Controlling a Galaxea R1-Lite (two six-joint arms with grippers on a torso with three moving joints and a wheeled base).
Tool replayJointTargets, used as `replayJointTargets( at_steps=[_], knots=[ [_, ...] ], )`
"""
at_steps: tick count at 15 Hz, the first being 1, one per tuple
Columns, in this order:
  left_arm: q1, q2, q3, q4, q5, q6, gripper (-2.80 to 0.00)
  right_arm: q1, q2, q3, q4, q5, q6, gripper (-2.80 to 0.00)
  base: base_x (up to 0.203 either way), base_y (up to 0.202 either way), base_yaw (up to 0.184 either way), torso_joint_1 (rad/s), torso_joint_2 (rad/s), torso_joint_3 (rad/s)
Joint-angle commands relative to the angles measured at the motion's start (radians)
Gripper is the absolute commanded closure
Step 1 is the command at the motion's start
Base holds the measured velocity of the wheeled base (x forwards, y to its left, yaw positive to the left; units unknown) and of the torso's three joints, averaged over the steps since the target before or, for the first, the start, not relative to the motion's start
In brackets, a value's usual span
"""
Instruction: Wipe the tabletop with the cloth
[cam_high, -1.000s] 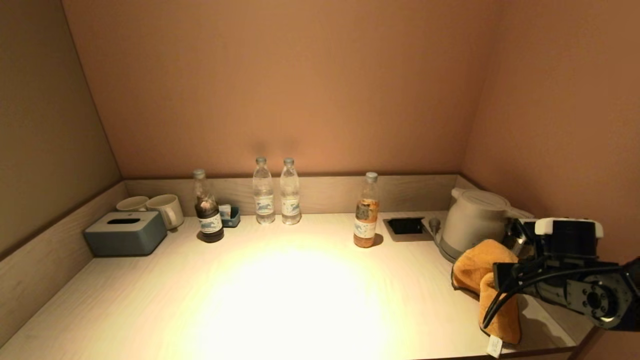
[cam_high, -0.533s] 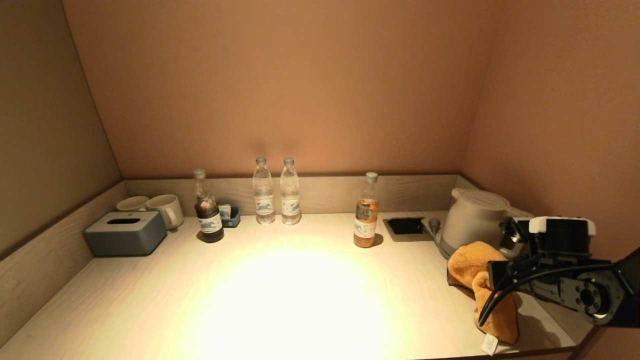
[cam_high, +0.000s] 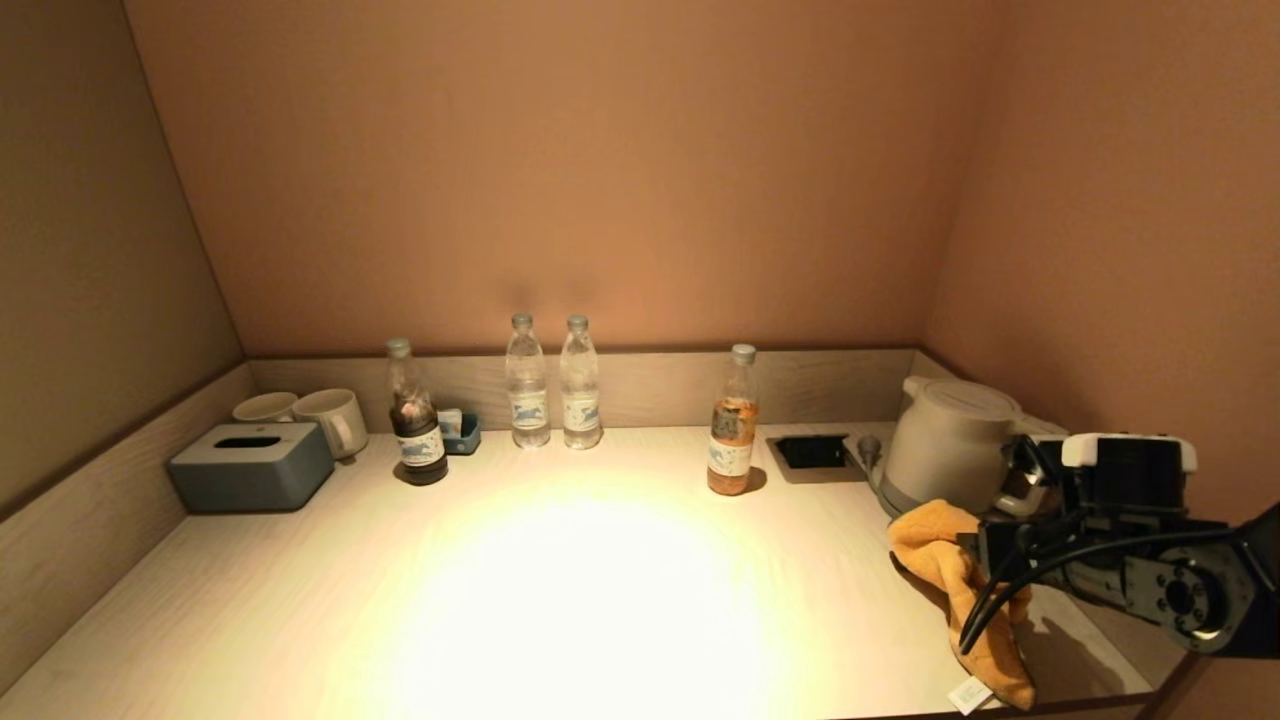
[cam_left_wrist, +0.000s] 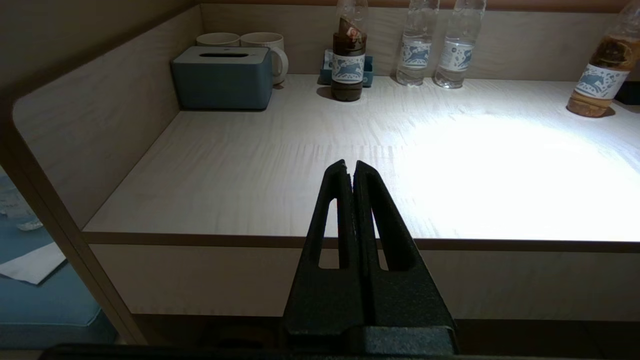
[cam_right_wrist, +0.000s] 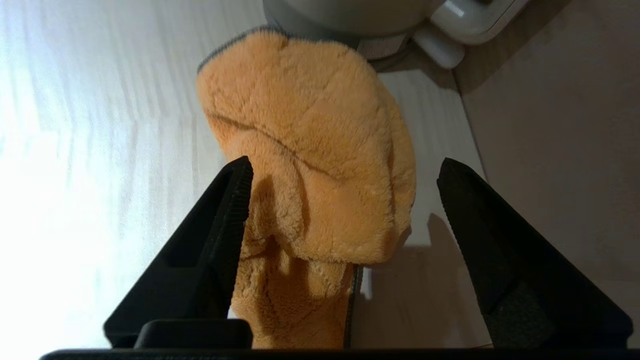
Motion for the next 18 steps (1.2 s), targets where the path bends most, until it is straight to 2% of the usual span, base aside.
replayJointTargets(
  at_steps=[1, 5, 12, 14, 18],
  knots=[
    [0.0, 0.0, 0.0, 0.0, 0.0, 0.0, 0.0, 0.005, -0.123, -0.003, -0.015, 0.0, -0.002, -2.8, 0.0, 0.0, 0.0, 0.0, 0.0, 0.0],
    [0.0, 0.0, 0.0, 0.0, 0.0, 0.0, 0.0, 0.036, -0.272, -0.002, -0.029, 0.001, -0.026, -2.8, 0.0, 0.0, 0.0, 0.0, 0.0, 0.0],
    [0.0, 0.0, 0.0, 0.0, 0.0, 0.0, 0.0, 0.141, -0.545, 0.022, -0.022, 0.034, -0.045, -2.8, 0.0, 0.0, 0.0, 0.0, 0.0, 0.0],
    [0.0, 0.0, 0.0, 0.0, 0.0, 0.0, 0.0, 0.175, -0.591, 0.025, -0.004, 0.035, -0.048, -2.8, 0.0, 0.0, 0.0, 0.0, 0.0, 0.0],
    [0.0, 0.0, 0.0, 0.0, 0.0, 0.0, 0.0, 0.188, -0.663, 0.026, 0.059, 0.036, -0.049, -2.8, 0.0, 0.0, 0.0, 0.0, 0.0, 0.0]
  ],
)
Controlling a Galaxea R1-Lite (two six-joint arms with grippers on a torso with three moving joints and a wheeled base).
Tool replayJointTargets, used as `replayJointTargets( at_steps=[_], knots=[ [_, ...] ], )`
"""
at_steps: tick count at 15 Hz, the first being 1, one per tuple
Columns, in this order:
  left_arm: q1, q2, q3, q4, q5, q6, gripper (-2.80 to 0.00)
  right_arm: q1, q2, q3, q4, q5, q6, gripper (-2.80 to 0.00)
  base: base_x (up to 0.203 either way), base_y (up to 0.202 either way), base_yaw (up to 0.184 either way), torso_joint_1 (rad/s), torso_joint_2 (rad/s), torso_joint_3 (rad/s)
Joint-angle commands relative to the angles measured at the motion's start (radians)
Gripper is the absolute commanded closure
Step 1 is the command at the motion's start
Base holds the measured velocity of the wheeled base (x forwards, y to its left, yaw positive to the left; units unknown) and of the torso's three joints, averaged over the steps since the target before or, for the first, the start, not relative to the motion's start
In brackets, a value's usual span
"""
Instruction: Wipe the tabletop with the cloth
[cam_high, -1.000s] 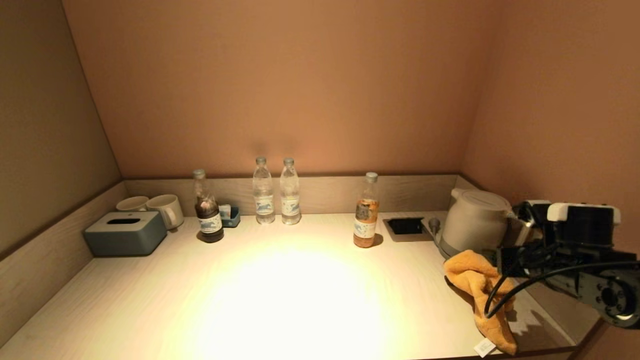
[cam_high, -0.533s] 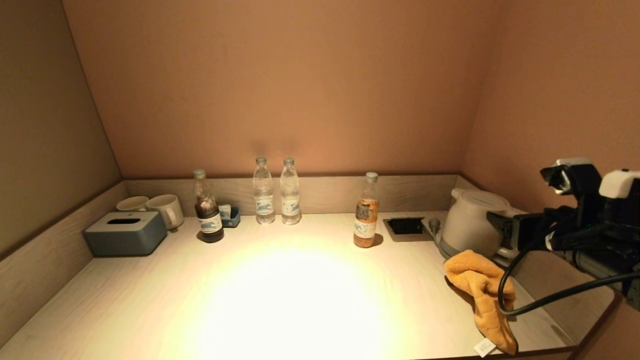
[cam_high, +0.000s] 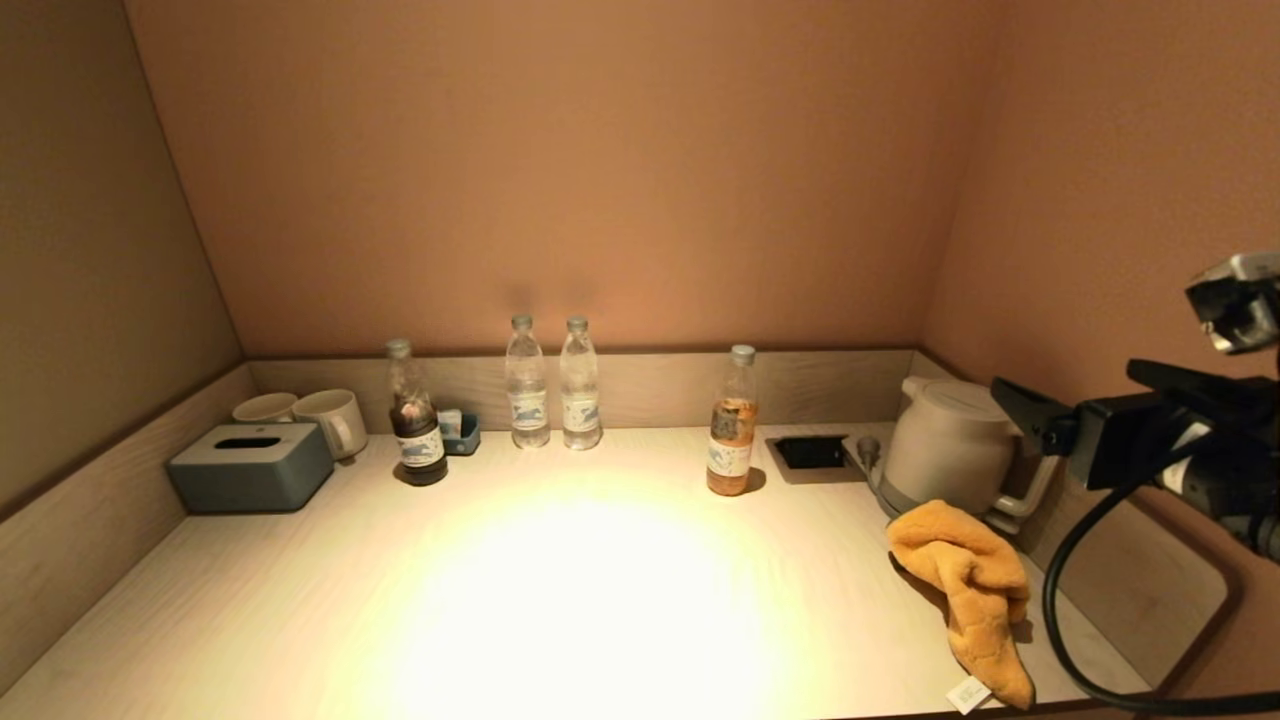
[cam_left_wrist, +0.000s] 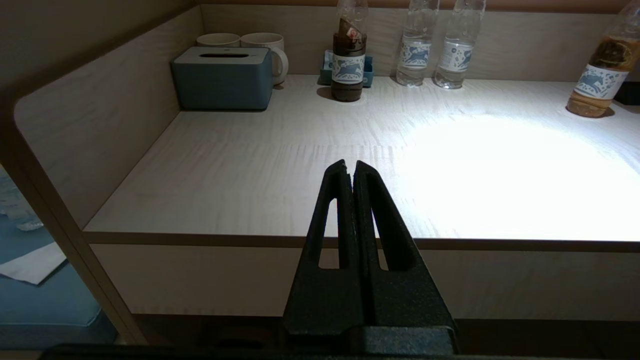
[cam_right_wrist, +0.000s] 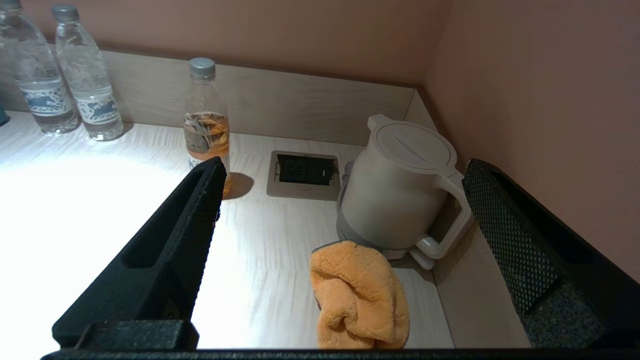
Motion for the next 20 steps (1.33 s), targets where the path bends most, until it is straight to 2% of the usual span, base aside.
replayJointTargets(
  at_steps=[1, 6, 7, 12, 16, 18, 20],
  knots=[
    [0.0, 0.0, 0.0, 0.0, 0.0, -0.001, 0.0, 0.004, -0.042, 0.002, 0.022, 0.0, -0.002, -2.8, 0.0, 0.0, 0.0, 0.0, 0.0, 0.0],
    [0.0, 0.0, 0.0, 0.0, 0.0, -0.001, 0.0, 0.042, -0.195, 0.02, 0.112, 0.004, -0.012, -2.8, 0.0, 0.0, 0.0, 0.0, 0.0, 0.0],
    [0.0, 0.0, 0.0, 0.0, 0.0, -0.001, 0.0, 0.047, -0.216, 0.02, 0.131, 0.006, -0.012, 0.0, 0.0, 0.0, 0.0, 0.0, 0.0, 0.0],
    [0.0, 0.0, 0.0, 0.0, 0.0, -0.001, 0.0, 0.049, -0.369, 0.003, 0.234, 0.007, -0.012, 0.0, 0.0, 0.0, 0.0, 0.0, 0.0, 0.0],
    [0.0, 0.0, 0.0, 0.0, 0.0, -0.001, 0.0, 0.048, -0.408, -0.009, 0.279, -0.004, -0.009, 0.0, 0.0, 0.0, 0.0, 0.0, 0.0, 0.0],
    [0.0, 0.0, 0.0, 0.0, 0.0, -0.001, 0.0, 0.045, -0.468, -0.003, 0.293, -0.037, -0.008, 0.0, 0.0, 0.0, 0.0, 0.0, 0.0, 0.0],
    [0.0, 0.0, 0.0, 0.0, 0.0, -0.001, 0.0, 0.044, -0.498, -0.002, 0.309, -0.103, -0.013, 0.0, 0.0, 0.0, 0.0, 0.0, 0.0, 0.0]
  ],
)
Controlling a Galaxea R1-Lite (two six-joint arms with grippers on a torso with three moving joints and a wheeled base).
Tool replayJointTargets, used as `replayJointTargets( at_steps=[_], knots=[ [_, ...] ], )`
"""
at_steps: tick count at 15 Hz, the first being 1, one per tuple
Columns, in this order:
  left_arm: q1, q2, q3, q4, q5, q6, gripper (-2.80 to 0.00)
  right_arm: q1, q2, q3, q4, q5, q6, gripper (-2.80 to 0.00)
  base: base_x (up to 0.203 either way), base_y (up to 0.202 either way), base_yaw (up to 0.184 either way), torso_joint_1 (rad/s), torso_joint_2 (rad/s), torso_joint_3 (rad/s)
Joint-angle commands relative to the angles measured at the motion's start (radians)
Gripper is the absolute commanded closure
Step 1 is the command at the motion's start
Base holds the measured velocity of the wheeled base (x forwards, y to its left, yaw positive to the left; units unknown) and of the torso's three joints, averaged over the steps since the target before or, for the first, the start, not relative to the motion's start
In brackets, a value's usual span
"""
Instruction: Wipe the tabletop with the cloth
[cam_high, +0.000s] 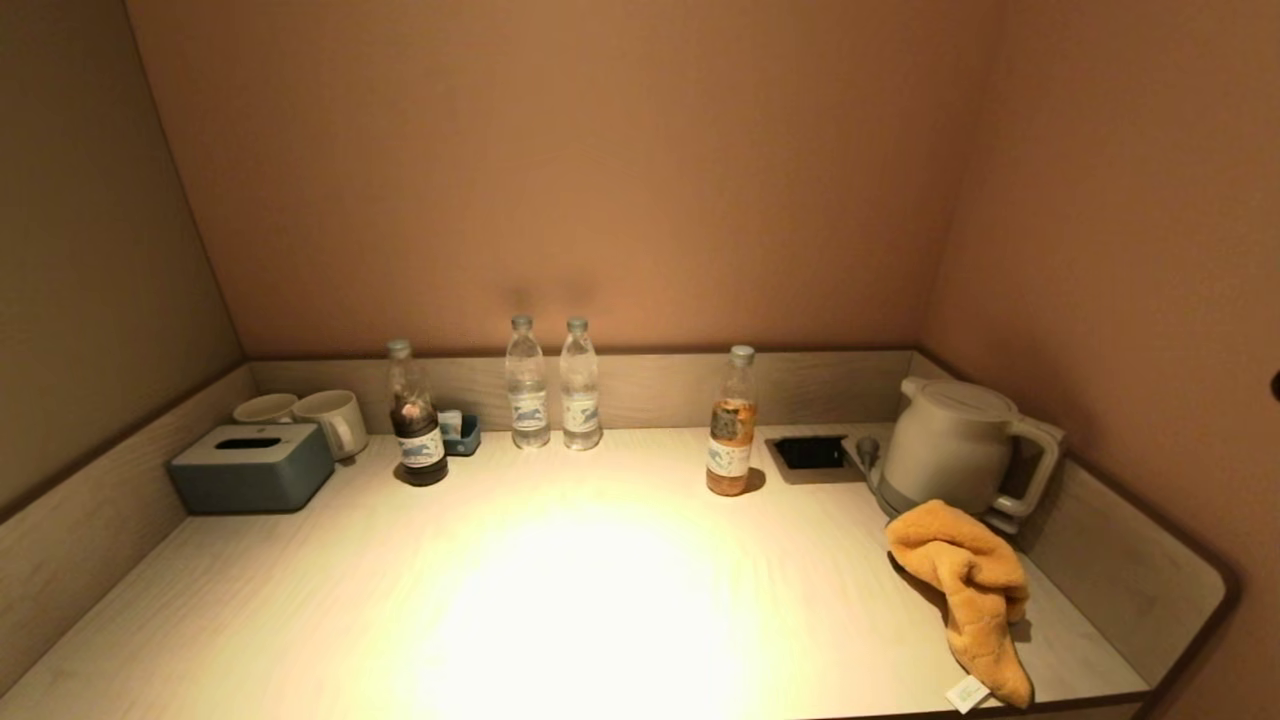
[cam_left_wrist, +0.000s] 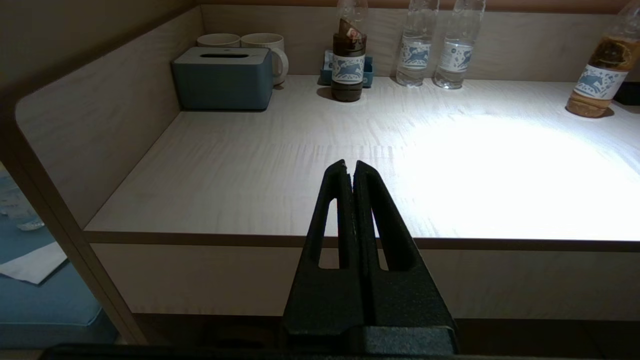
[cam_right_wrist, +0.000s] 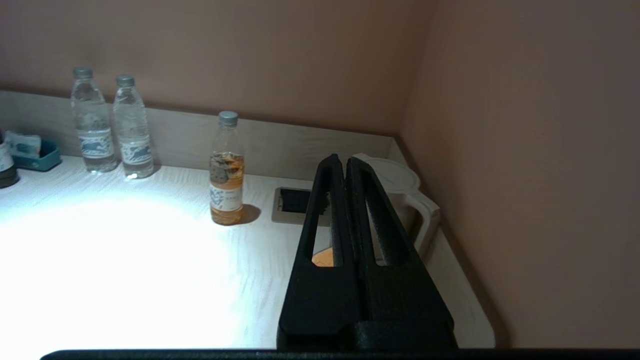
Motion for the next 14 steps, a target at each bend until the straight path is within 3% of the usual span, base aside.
replayJointTargets(
  at_steps=[1, 2, 4, 14],
  knots=[
    [0.0, 0.0, 0.0, 0.0, 0.0, 0.0, 0.0, -0.001, -0.063, 0.0, 0.014, -0.121, -0.004, 0.0, 0.0, 0.0, 0.0, 0.0, 0.0, 0.0],
    [0.0, 0.0, 0.0, 0.0, 0.0, 0.0, 0.0, -0.002, -0.089, 0.002, 0.017, -0.174, -0.005, 0.0, 0.0, 0.0, 0.0, 0.0, 0.0, 0.0],
    [0.0, 0.0, 0.0, 0.0, 0.0, 0.0, 0.0, -0.002, -0.127, 0.005, 0.027, -0.205, -0.006, 0.0, 0.0, 0.0, 0.0, 0.0, 0.0, 0.0],
    [0.0, 0.0, 0.0, 0.0, 0.0, 0.0, 0.0, -0.005, -0.491, 0.032, 0.245, -0.206, -0.001, 0.0, 0.0, 0.0, 0.0, 0.0, 0.0, 0.0]
  ],
)
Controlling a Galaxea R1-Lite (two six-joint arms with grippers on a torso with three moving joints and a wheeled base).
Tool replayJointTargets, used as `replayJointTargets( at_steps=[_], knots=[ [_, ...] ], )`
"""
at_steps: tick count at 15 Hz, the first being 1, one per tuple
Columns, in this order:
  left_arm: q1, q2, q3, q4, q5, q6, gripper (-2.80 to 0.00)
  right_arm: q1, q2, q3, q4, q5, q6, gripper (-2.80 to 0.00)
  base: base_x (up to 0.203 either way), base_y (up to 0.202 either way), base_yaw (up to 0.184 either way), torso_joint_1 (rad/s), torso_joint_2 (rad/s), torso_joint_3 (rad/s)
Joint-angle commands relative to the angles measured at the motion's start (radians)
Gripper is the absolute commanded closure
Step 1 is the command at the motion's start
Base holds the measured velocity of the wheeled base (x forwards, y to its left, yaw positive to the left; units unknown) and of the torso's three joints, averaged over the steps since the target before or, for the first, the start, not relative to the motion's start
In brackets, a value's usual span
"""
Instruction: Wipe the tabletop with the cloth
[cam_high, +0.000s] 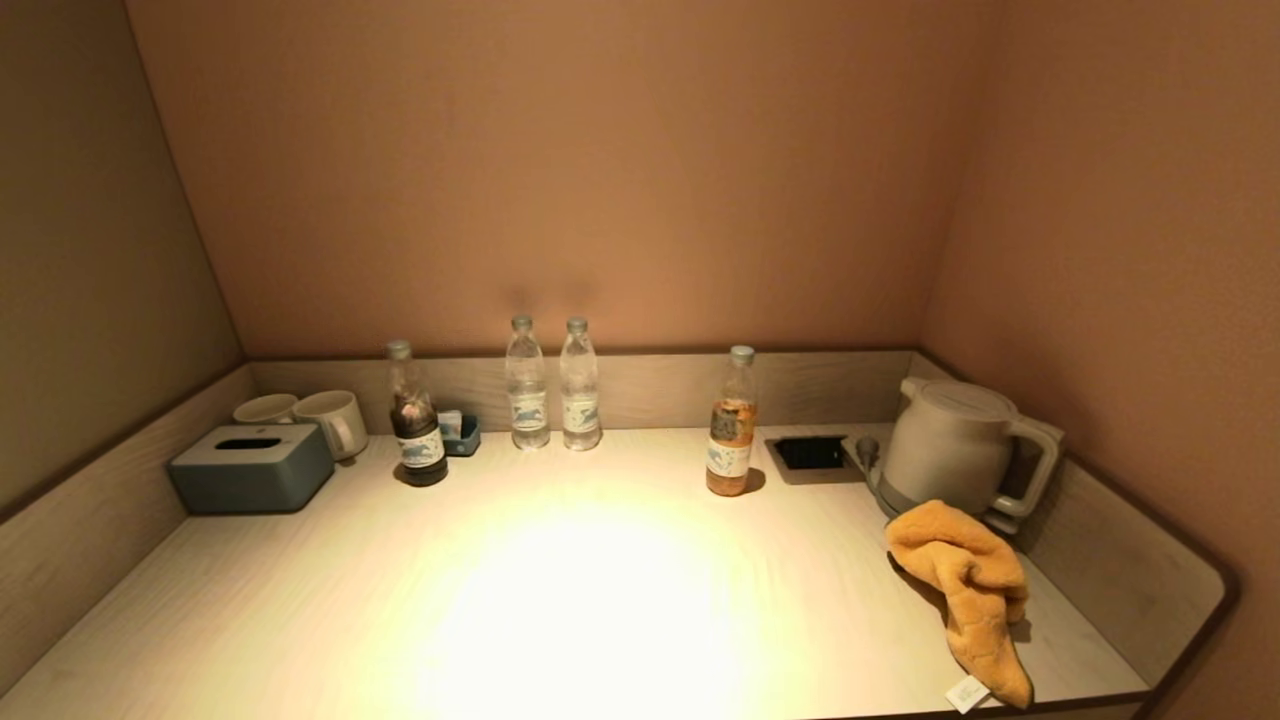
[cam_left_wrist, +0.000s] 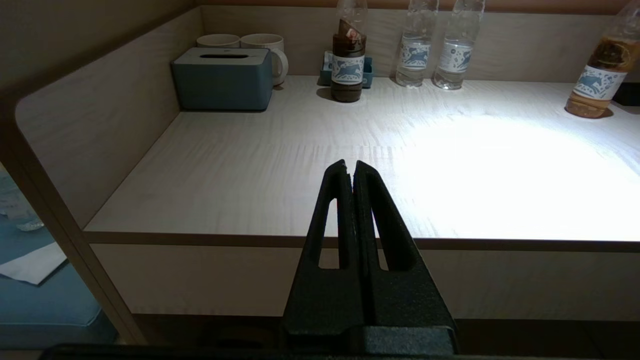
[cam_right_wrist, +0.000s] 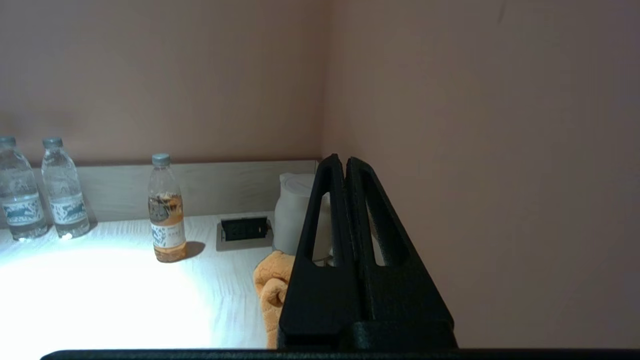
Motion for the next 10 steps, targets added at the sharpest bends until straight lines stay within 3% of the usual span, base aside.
replayJointTargets(
  at_steps=[1, 8, 10],
  knots=[
    [0.0, 0.0, 0.0, 0.0, 0.0, 0.0, 0.0, -0.005, -0.111, 0.013, 0.059, -0.006, 0.0, 0.0, 0.0, 0.0, 0.0, 0.0, 0.0, 0.0],
    [0.0, 0.0, 0.0, 0.0, 0.0, 0.0, 0.0, -0.035, -0.239, 0.107, 0.079, 0.007, 0.002, 0.0, 0.0, 0.0, 0.0, 0.0, 0.0, 0.0],
    [0.0, 0.0, 0.0, 0.0, 0.0, 0.0, 0.0, -0.035, -0.311, 0.112, 0.096, 0.06, 0.002, 0.0, 0.0, 0.0, 0.0, 0.0, 0.0, 0.0]
  ],
)
